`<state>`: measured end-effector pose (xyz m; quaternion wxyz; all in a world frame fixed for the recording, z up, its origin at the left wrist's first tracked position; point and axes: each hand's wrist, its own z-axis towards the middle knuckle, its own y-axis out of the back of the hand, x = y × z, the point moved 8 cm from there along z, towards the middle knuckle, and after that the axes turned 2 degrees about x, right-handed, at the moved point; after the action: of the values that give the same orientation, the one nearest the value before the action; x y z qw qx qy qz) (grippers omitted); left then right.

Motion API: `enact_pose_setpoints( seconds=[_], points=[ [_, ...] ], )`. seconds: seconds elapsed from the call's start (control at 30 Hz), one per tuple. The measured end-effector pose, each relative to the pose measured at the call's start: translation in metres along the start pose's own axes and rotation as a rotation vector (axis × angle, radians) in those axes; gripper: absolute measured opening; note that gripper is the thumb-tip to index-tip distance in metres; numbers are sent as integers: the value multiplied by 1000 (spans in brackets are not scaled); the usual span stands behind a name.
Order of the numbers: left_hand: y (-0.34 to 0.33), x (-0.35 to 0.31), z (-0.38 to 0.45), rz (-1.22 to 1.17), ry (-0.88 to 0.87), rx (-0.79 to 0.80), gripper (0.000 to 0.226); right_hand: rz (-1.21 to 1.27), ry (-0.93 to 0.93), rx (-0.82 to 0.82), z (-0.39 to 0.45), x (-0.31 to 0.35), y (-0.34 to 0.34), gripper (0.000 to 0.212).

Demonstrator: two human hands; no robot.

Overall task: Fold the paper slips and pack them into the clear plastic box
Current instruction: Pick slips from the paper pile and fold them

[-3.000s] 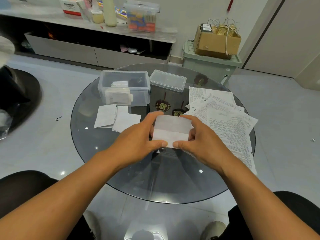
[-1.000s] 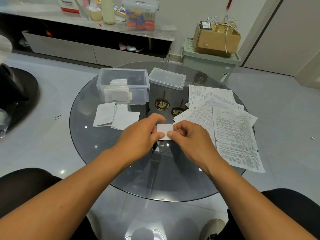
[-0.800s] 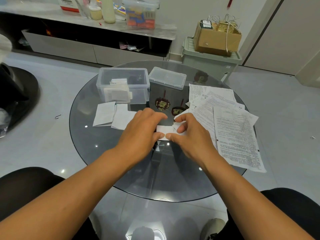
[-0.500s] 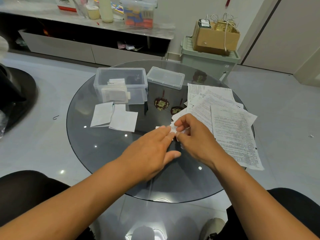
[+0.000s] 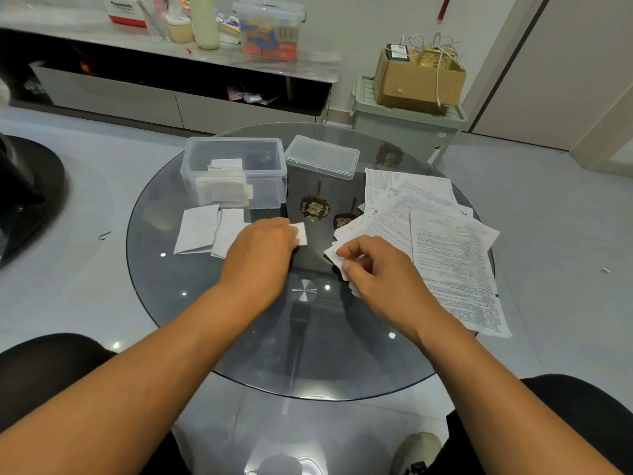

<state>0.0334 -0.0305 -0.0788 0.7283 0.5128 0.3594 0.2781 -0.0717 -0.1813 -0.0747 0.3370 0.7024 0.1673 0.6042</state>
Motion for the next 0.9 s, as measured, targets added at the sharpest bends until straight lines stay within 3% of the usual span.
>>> enact_pose_setpoints(
  seconds=[0.2, 0.37, 0.5, 0.6, 0.67, 0.73, 0.9],
  points=[
    [9, 16, 6, -31, 99, -35, 16, 25, 64, -23, -5, 7, 5, 15],
    [12, -28, -3, -129, -173, -153, 29, -180, 140, -235, -15, 14, 34, 19],
    [3, -66, -15, -266, -314, 0, 48, -425, -95, -206, -20, -7, 49, 52],
    [-1, -90, -23, -349, -403, 91, 49, -384, -271, -40, -29, -27, 46, 83],
    [-7, -102, -27, -386, -409, 172, 49, -319, -291, 34, -32, -30, 43, 90],
    [-15, -110, -29, -377, -406, 246, 49, -332, -273, 39, -33, -28, 44, 88],
    [-26, -116, -29, -322, -411, 305, 55, -590, -214, -50, -40, -21, 57, 57]
  ],
)
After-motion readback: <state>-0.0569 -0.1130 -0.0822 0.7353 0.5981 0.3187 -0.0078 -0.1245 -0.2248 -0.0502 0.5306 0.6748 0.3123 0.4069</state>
